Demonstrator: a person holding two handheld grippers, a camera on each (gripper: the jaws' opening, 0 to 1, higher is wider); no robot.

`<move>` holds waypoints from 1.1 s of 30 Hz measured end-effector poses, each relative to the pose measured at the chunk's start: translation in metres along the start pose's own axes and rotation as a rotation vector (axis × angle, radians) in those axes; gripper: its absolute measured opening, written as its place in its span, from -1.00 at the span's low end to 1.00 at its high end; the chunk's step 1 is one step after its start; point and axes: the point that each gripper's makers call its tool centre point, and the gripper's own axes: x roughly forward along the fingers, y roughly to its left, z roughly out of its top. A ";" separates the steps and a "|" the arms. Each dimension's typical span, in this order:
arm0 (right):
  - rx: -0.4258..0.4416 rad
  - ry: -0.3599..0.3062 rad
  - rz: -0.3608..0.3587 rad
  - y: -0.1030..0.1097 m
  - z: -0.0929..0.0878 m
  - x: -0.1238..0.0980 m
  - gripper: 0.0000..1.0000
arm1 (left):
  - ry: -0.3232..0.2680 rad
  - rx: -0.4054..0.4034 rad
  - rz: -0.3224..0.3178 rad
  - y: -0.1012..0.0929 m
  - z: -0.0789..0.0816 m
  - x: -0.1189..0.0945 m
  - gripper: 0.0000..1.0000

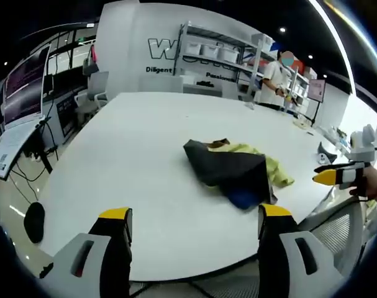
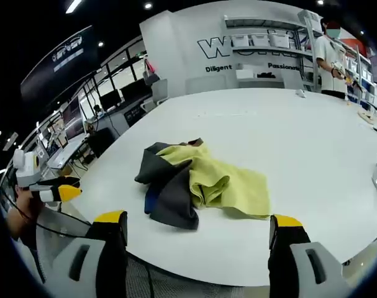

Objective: Fold the garment on the visible template until the final outline fits inside the template.

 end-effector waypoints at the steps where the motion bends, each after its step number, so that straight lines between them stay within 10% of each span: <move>1: 0.001 -0.002 -0.002 0.000 0.000 0.000 0.88 | 0.002 -0.001 -0.002 0.000 0.000 0.000 0.65; 33: -0.016 -0.008 0.024 0.004 0.000 -0.001 0.87 | 0.033 0.014 -0.013 -0.003 -0.006 0.000 0.65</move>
